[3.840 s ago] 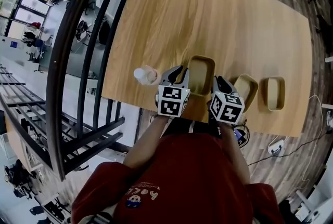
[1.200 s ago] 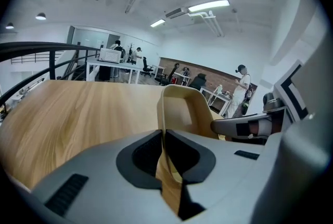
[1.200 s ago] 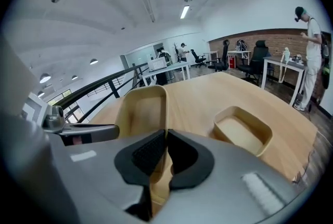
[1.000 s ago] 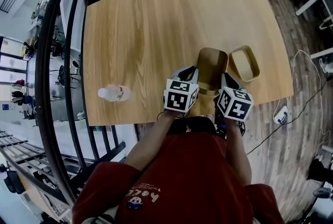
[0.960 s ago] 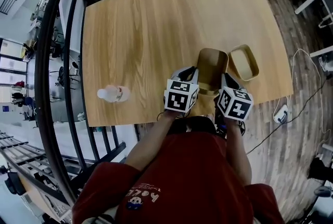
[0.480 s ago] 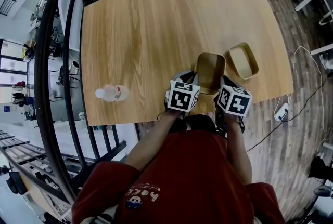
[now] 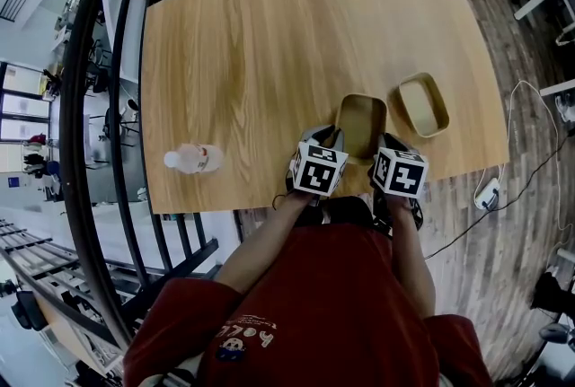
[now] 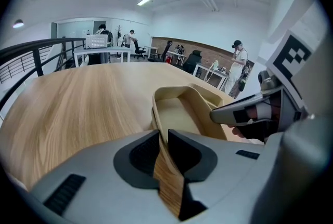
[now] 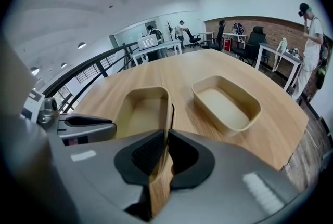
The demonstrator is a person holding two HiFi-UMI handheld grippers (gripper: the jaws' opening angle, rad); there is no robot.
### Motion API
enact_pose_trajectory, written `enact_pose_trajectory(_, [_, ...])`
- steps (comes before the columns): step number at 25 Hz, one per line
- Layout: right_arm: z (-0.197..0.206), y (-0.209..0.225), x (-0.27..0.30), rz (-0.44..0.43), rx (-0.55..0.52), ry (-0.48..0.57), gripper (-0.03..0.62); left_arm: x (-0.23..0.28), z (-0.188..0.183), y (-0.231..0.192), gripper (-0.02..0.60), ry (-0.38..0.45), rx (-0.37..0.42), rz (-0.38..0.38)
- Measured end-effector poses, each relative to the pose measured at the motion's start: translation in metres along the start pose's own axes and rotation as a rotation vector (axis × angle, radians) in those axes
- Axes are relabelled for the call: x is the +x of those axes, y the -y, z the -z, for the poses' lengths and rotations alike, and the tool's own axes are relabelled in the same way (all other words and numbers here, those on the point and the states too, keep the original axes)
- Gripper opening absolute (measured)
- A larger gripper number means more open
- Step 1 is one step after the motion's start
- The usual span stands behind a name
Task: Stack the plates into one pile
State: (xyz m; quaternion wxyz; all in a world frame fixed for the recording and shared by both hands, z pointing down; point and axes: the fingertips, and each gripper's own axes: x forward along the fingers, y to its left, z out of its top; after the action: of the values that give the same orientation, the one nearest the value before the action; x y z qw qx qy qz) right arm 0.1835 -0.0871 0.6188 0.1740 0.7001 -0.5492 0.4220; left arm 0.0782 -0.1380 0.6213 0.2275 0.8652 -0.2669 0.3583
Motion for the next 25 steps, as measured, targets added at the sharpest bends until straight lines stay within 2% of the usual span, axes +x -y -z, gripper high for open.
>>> enact_pose_trajectory(5, [0.001, 0.001, 0.004, 0.022, -0.05, 0.002, 0.042, 0.003, 0.0, 0.001, 0.063, 0.012, 0.019, -0.02])
enact_pose_trajectory(12, [0.0, 0.0, 0.005, 0.029, -0.087, 0.021, 0.052, 0.008, 0.004, 0.0, 0.101, 0.003, 0.039, -0.046])
enact_pose_trajectory(18, [0.001, 0.003, 0.008, 0.022, -0.089, 0.021, 0.103, 0.013, 0.007, -0.002, 0.121, -0.002, 0.017, -0.045])
enact_pose_trajectory(25, [0.009, 0.007, 0.024, 0.001, -0.066, -0.033, 0.12, 0.024, 0.011, -0.006, 0.147, -0.029, -0.039, -0.023])
